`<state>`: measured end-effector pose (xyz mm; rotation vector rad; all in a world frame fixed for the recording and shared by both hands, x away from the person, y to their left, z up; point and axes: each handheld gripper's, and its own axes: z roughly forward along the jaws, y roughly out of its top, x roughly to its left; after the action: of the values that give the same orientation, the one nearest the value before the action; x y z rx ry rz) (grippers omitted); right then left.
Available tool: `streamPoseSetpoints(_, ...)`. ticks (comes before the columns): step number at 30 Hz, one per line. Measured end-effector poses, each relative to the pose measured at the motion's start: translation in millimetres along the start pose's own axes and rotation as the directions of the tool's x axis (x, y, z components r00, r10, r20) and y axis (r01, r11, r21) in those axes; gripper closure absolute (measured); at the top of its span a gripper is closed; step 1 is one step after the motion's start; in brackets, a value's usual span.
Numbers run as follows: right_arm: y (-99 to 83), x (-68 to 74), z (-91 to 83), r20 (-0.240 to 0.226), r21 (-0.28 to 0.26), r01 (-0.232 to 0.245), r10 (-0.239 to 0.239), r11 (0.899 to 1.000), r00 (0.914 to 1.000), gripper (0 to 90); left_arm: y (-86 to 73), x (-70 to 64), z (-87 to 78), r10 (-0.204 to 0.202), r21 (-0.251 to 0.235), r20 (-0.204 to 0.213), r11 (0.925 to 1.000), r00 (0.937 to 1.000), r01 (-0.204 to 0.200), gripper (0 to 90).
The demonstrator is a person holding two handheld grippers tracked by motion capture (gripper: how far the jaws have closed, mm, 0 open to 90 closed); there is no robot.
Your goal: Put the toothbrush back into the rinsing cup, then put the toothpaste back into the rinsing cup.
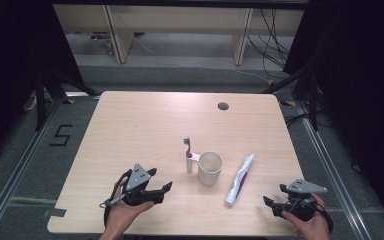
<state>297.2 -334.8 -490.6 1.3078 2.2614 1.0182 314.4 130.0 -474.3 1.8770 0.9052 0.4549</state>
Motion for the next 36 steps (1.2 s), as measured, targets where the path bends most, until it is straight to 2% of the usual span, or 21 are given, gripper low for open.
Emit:
streamPoseSetpoints(1,0.0,0.2,0.0,0.002,-0.002,0.002,-0.002,1.0,1.0,22.8,-3.4,-1.6,-0.9,0.004,0.007,0.003,1.0,1.0,-0.004,28.5)
streamPoseSetpoints(2,0.2,-2.1,0.4,-0.001,-0.01,0.024,-0.024,1.0,0.9997,22.8,-5.2,-3.0,-1.5,0.002,0.011,0.002,0.9999,1.0,-0.002,28.5)
streamPoseSetpoints(4,0.0,-1.0,-0.3,0.008,-0.006,0.018,-0.018,1.0,0.9998,22.8,-6.9,-4.4,-1.7,0.0,0.013,0.006,0.9999,1.0,0.0,28.3)
streamPoseSetpoints(7,0.3,-2.2,-0.6,0.008,-0.014,0.035,-0.035,0.999,0.9994,22.8,-12.9,-8.8,-4.3,0.011,0.031,0.012,0.9995,0.9999,-0.012,28.2)
streamPoseSetpoints(12,0.1,-2.6,-0.5,0.008,-0.011,0.033,-0.033,0.999,0.9994,22.8,-18.1,-13.2,-6.2,0.024,0.035,0.007,0.9991,0.9997,-0.024,28.2)
streamPoseSetpoints(18,0.2,-2.1,-0.5,0.009,-0.012,0.038,-0.038,0.999,0.9992,22.8,-27.0,-17.5,-8.8,0.037,0.065,0.021,0.9972,0.9991,-0.038,28.0)
streamPoseSetpoints(26,0.4,-2.0,-0.7,0.01,-0.015,0.037,-0.037,0.999,0.9993,22.8,-35.2,-22.7,-15.2,0.029,0.065,0.024,0.9975,0.9993,-0.03,27.7)
streamPoseSetpoints(27,0.2,0.9,-0.9,0.002,-0.002,0.009,-0.009,1.0,1.0,22.8,-36.0,-23.3,-16.2,0.03,0.072,0.026,0.9969,0.9992,-0.032,27.6)
streamPoseSetpoints(30,0.7,0.3,-1.5,0.016,-0.013,0.022,-0.022,1.0,0.9996,22.9,-37.9,-25.6,-17.2,0.033,0.074,0.034,0.9967,0.9989,-0.036,27.5)
streamPoseSetpoints(31,0.5,1.3,-1.1,0.008,-0.006,0.002,-0.002,1.0,1.0,23.3,-38.8,-27.2,-16.7,0.034,0.07,0.038,0.9969,0.9987,-0.036,27.5)
streamPoseSetpoints(34,0.6,1.3,-0.9,0.003,-0.008,0.002,-0.002,1.0,1.0,24.4,-39.7,-28.8,-16.9,0.038,0.08,0.033,0.996,0.9987,-0.041,27.5)
streamPoseSetpoints(35,1.1,-1.0,-1.3,-0.002,-0.024,0.03,-0.03,0.999,0.9995,26.8,-40.5,-28.8,-16.5,0.042,0.082,0.04,0.9956,0.9983,-0.045,27.4)
streamPoseSetpoints(36,1.1,-1.0,-1.3,-0.002,-0.024,0.03,-0.03,0.999,0.9995,26.8,-41.5,-29.8,-15.4,0.035,0.076,0.04,0.9963,0.9986,-0.038,27.4)
